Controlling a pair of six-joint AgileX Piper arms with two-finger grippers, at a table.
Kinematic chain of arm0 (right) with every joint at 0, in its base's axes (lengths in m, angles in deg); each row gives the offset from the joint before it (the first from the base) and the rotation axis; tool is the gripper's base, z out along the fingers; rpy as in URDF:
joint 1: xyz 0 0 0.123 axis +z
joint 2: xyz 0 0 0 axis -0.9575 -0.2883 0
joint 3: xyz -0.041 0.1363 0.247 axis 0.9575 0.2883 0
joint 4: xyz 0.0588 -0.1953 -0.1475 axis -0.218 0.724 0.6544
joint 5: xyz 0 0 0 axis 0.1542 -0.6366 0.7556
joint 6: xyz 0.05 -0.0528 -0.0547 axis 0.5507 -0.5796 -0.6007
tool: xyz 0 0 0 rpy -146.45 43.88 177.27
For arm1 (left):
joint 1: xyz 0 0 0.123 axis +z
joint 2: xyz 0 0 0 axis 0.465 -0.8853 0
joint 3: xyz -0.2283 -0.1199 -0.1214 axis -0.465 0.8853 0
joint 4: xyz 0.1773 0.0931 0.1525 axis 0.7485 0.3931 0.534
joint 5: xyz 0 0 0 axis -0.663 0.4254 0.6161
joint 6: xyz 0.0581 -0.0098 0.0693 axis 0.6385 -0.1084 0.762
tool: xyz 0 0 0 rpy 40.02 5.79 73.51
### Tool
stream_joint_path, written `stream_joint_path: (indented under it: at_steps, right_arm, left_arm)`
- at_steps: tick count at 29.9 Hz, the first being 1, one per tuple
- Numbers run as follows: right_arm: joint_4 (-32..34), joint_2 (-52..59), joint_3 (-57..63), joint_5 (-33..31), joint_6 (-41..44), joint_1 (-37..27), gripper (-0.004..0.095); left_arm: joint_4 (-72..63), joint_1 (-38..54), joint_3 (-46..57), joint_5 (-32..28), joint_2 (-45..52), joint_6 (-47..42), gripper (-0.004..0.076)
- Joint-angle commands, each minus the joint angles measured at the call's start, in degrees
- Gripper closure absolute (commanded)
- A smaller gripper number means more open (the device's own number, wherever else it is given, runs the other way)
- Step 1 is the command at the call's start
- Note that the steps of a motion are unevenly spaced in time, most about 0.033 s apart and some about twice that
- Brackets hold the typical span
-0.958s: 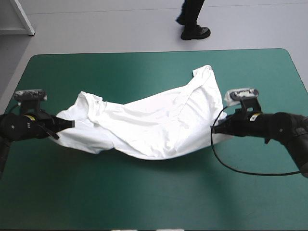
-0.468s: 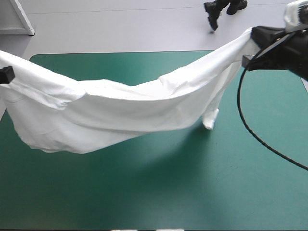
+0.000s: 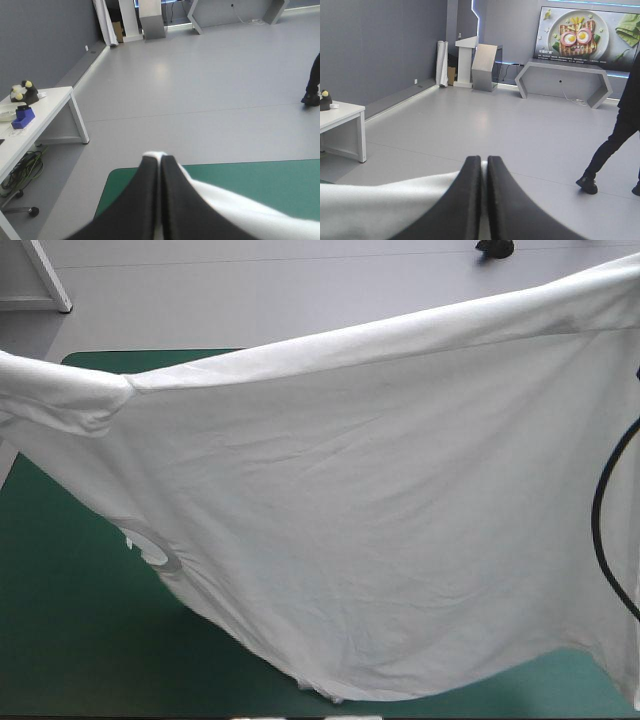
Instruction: Fold the cloth
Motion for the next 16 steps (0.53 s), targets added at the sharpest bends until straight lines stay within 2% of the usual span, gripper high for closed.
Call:
stream_joint_path:
  at_steps: [1, 8, 13, 16]
  right_arm:
    - [0.99, -1.02, -0.83, 2.27, -0.57, -0.10, 0.0923]
    - [2.86, -7.76, -0.83, 3.67, -0.96, -0.10, 0.0923]
    - [8.59, -18.17, -0.83, 6.17, -0.96, -0.10, 0.0923]
    - [9.66, -25.48, -0.83, 9.34, -0.96, -0.10, 0.0923]
  left_arm:
    - [-0.41, -0.22, -1.17, 1.57, 0.64, -0.38, 0.0732]
    - [-4.63, -0.22, 2.04, -4.85, -4.45, -0.27, 0.0732]
    - [-8.13, -0.22, 3.48, -9.16, -13.54, -0.01, 0.0732]
    - [-9.03, -0.22, 3.48, -12.68, -19.48, 0.24, 0.0732]
